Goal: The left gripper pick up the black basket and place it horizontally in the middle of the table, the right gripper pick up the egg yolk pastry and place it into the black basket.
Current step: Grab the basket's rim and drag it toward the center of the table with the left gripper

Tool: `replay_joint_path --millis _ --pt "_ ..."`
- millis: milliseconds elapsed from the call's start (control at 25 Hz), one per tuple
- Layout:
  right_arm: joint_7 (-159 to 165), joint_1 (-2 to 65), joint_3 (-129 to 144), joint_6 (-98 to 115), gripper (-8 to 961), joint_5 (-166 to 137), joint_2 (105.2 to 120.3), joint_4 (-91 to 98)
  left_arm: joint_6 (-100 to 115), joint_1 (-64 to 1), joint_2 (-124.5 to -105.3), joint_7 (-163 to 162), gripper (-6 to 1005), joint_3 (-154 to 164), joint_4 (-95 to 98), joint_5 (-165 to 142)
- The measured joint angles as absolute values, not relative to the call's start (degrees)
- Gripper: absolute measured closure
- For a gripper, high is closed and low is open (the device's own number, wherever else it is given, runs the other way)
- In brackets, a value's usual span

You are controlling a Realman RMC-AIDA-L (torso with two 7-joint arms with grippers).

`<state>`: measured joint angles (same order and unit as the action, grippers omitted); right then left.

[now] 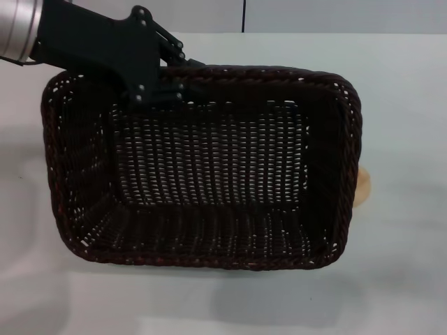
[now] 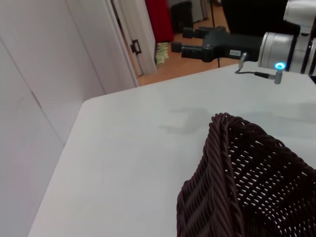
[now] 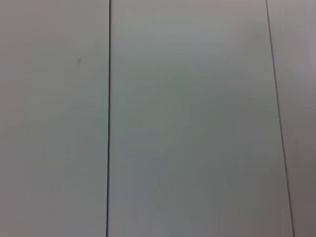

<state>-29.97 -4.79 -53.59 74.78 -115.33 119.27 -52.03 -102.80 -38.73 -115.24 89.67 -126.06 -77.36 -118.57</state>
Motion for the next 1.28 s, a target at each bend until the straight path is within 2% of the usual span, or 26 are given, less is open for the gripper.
replay_joint_path --millis 1000,1200,1280 --pt "-30.04 -5.06 -53.05 75.17 270 -115.31 119.18 -53.06 -97.76 -38.05 -117.41 91.62 754 -125.26 -73.79 -121.83" --pt "-30.25 -5.09 -52.97 75.17 271 -115.31 119.17 -53.4 -96.21 -37.28 -117.87 92.44 608 -125.86 -73.79 -121.04" --pt "-30.31 -5.1 -52.96 75.17 271 -115.31 119.18 -53.51 -95.29 -36.86 -117.91 92.91 598 -126.23 -73.76 -120.08"
